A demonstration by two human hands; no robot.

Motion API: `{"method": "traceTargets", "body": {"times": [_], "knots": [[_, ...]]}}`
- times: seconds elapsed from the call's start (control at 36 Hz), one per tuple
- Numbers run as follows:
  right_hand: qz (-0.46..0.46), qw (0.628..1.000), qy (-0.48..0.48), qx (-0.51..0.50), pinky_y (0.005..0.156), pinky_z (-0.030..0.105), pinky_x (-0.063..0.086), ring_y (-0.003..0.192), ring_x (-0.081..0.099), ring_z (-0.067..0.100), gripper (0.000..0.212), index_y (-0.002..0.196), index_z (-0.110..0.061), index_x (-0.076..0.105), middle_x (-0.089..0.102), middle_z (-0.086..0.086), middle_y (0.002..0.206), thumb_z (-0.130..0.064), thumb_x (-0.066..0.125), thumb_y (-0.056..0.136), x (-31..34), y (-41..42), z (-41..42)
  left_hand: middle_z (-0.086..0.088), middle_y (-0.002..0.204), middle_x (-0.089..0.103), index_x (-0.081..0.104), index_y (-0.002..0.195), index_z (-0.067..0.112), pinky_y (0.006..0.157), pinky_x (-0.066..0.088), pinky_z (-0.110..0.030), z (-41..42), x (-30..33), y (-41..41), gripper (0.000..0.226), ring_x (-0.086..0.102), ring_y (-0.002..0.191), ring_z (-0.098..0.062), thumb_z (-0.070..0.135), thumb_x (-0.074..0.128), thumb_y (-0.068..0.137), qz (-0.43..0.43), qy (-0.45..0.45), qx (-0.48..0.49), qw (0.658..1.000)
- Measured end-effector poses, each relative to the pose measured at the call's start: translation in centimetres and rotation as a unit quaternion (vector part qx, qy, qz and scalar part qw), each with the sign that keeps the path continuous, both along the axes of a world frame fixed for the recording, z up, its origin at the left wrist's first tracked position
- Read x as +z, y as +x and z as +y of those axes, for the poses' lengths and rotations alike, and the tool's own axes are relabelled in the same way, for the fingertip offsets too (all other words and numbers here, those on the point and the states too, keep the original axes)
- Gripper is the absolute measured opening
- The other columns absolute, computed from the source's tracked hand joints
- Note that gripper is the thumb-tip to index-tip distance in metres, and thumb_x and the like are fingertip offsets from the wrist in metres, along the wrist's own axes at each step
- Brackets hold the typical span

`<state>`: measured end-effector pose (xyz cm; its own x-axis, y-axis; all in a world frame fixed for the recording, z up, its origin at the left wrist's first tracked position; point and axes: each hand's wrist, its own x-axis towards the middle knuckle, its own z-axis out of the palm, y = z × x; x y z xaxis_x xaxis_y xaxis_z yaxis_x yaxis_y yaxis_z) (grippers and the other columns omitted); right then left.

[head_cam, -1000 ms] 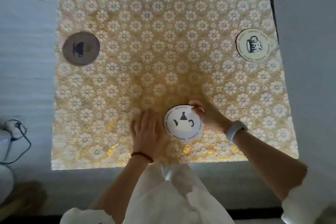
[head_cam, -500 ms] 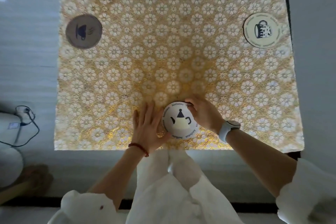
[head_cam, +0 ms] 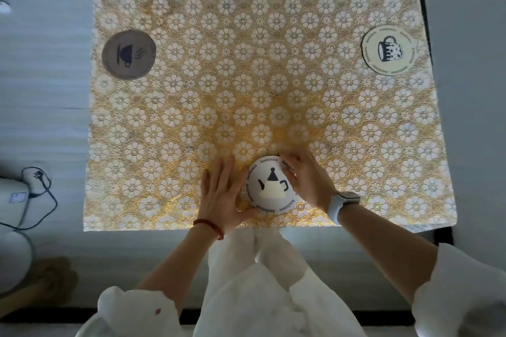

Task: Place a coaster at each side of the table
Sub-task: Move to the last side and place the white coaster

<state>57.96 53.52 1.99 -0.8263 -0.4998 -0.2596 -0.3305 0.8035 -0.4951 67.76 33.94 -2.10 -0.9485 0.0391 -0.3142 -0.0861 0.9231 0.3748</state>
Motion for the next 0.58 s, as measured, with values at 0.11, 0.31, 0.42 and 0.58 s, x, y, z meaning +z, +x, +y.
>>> {"method": "traceTargets", "body": {"times": [0.11, 0.31, 0.42, 0.58], "knots": [[-0.008, 1.0, 0.013, -0.001, 0.068, 0.044, 0.055, 0.105, 0.047, 0.032, 0.034, 0.124, -0.009, 0.048, 0.047, 0.019, 0.117, -0.019, 0.045, 0.092, 0.1, 0.0, 0.0, -0.015, 0.152, 0.017, 0.024, 0.14, 0.027, 0.108, 0.003, -0.057, 0.1, 0.1, 0.1, 0.099, 0.003, 0.139, -0.034, 0.076, 0.055, 0.06, 0.004, 0.001, 0.001, 1.0], [0.001, 0.998, 0.058, 0.01, 0.065, 0.045, 0.056, 0.115, 0.04, 0.032, 0.038, 0.127, -0.009, 0.041, 0.043, 0.018, 0.123, -0.02, 0.044, 0.091, -0.1, 0.2, -0.5, -0.017, 0.151, 0.023, 0.032, 0.137, 0.022, 0.108, 0.006, -0.058, 0.2, 0.4, 0.4, 0.095, 0.013, 0.139, -0.038, 0.069, 0.062, 0.061, 0.01, 0.005, 0.011, 1.0], [0.011, 0.998, 0.064, -0.004, 0.062, 0.043, 0.055, 0.111, 0.041, 0.032, 0.037, 0.126, -0.01, 0.039, 0.041, 0.017, 0.121, -0.022, 0.043, 0.091, -0.3, 0.4, -0.7, -0.014, 0.152, 0.019, 0.03, 0.138, 0.024, 0.11, 0.003, -0.056, 0.3, 0.3, 0.3, 0.094, 0.01, 0.14, -0.037, 0.068, 0.062, 0.062, -0.003, 0.002, 0.01, 1.0], [-0.009, 0.996, -0.008, -0.093, 0.069, 0.04, 0.054, 0.111, 0.045, 0.03, 0.037, 0.125, -0.016, 0.044, 0.044, 0.014, 0.124, -0.021, 0.05, 0.088, 1.4, 0.1, -0.4, -0.013, 0.153, 0.018, 0.027, 0.139, 0.025, 0.11, 0.0, -0.054, 0.2, 0.4, 0.3, 0.096, 0.008, 0.141, -0.035, 0.066, 0.064, 0.061, -0.014, 0.009, 0.009, 1.0]]}}
